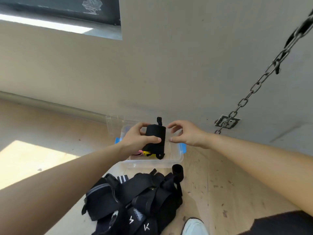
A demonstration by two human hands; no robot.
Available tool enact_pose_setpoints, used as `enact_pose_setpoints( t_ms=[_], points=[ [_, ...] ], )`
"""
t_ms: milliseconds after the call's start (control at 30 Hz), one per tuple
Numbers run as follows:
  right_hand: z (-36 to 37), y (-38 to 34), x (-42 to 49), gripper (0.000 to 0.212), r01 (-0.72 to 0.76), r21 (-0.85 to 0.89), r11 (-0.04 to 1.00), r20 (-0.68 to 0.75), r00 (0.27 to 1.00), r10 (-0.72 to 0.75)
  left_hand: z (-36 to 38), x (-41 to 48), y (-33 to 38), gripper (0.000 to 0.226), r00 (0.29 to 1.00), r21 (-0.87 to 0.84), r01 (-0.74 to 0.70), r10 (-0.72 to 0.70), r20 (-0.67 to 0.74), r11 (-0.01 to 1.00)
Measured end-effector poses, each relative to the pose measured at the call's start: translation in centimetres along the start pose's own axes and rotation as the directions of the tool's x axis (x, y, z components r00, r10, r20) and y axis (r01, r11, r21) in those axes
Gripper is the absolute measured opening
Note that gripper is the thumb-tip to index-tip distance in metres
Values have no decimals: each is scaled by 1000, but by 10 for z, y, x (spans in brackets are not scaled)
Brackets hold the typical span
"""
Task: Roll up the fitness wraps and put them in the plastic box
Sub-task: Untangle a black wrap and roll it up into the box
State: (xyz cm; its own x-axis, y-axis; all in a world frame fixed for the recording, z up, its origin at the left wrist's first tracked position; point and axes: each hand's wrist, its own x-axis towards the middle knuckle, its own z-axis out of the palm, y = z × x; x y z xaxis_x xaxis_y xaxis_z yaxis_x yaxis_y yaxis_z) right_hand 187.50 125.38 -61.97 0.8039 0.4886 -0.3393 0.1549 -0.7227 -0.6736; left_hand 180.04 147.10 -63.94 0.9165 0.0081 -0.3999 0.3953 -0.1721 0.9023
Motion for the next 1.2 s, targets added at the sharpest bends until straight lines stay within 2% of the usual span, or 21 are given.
enact_pose_setpoints(
  t_ms=[100, 167, 300, 433, 567, 700, 833, 933, 1000, 1067, 1133, 1167, 1200],
  points=[
    [8, 39, 6, 71, -32, -329, 944, 124, 989, 77, 18, 33, -27, 68, 998, 7, 43, -42, -52, 999],
    [14, 59, 9, 79, -18, -416, 909, 155, 984, 90, 31, 55, -41, 69, 995, 6, 51, -50, -87, 999],
    [27, 84, 24, 85, -50, -383, 922, 67, 994, 81, 54, 93, -59, 77, 986, 131, 46, -24, -164, 990],
    [44, 109, 33, 87, -57, -347, 936, -8, 998, 58, 70, 121, -70, 75, 981, 379, 42, 34, -193, 925],
    [55, 128, 30, 76, -37, -280, 959, -39, 999, 28, 80, 140, -85, 80, 976, 540, 70, 54, -211, 839],
    [57, 144, 29, 66, 14, -259, 966, -39, 999, -25, 97, 154, -96, 80, 972, 637, 34, 122, -199, 770],
    [57, 147, 31, 59, 30, -263, 964, -45, 998, -43, 104, 160, -105, 66, 987, 662, -23, 124, -105, 749],
    [57, 148, 30, 60, 41, -247, 968, -43, 998, -53, 91, 160, -115, 53, 975, 643, -206, 210, 70, 738],
    [57, 148, 30, 60, 40, -252, 967, -36, 998, -51, 82, 159, -122, 44, 945, 675, -327, 231, 232, 661],
    [57, 148, 30, 59, 37, -254, 966, -33, 998, -47, 77, 159, -125, 41, 915, 741, -400, 190, 355, 540],
    [57, 147, 31, 58, 29, -249, 968, -32, 999, -38, 74, 158, -124, 44, 914, 805, -398, 115, 389, 439],
    [57, 146, 30, 58, 26, -252, 967, -30, 999, -34, 73, 156, -123, 46, 918, 821, -385, 83, 387, 423],
    [57, 145, 29, 58, 24, -259, 966, -28, 999, -32, 71, 153, -121, 47, 921, 811, -371, 64, 385, 452]
  ],
)
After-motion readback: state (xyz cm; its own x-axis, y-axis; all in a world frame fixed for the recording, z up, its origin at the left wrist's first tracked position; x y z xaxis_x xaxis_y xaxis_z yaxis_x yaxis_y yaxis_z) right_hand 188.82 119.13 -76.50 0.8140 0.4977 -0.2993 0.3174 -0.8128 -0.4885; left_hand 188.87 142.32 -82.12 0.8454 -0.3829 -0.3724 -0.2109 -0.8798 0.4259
